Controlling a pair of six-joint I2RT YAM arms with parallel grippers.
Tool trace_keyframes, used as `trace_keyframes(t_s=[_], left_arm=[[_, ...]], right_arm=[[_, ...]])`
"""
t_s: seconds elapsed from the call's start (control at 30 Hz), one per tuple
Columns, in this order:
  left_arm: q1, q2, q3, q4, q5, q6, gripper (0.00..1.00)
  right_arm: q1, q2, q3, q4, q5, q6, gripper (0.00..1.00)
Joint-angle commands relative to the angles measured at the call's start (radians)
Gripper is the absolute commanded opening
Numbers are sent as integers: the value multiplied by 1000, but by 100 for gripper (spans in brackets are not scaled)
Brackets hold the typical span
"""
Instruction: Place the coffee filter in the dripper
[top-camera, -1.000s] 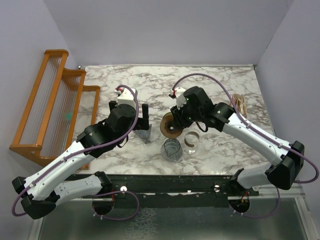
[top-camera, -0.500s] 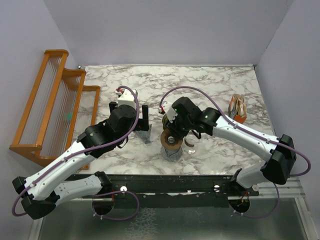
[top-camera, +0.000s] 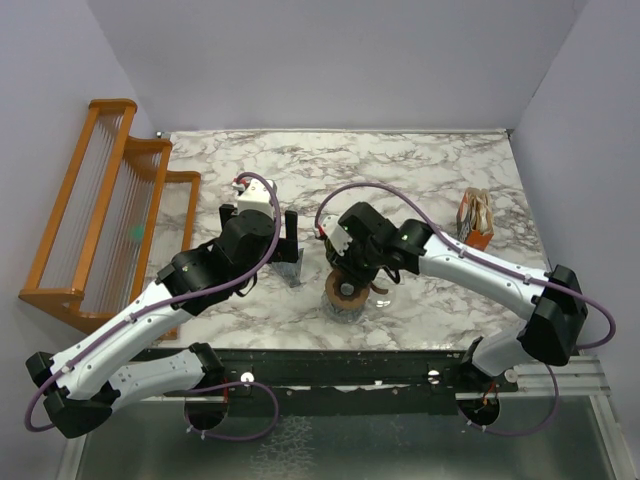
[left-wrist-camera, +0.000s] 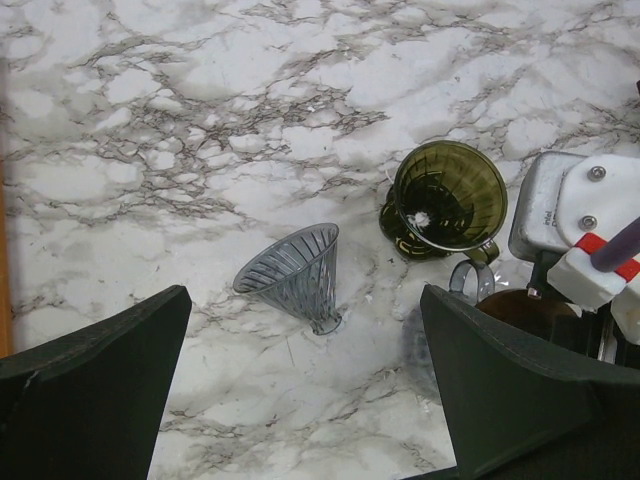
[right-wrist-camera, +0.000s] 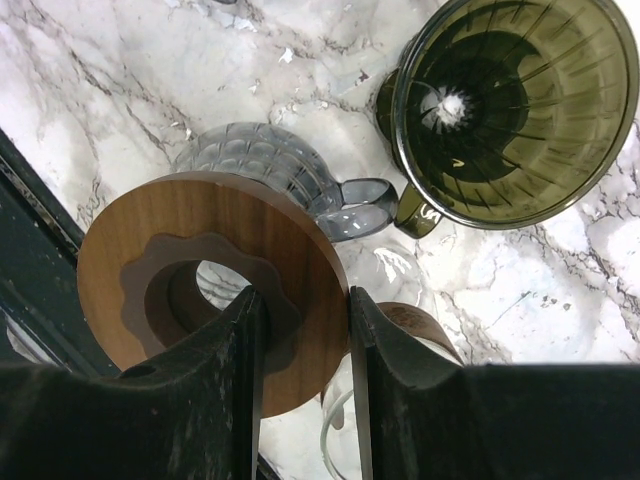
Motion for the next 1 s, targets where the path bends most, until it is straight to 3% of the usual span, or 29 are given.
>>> trace_keyframes(t_s=[0.0, 0.47, 0.97], left_arm=[[-5, 3, -8, -12, -25, -3, 99], [-4, 10, -17, -12, -30, -1, 99], [-4, 16, -23, -10, -36, -1, 99]], right_arm=[[21, 20, -13, -10, 22, -9, 1], [39, 56, -30, 15, 20, 16, 2], [40, 45, -37, 61, 16, 47, 31]])
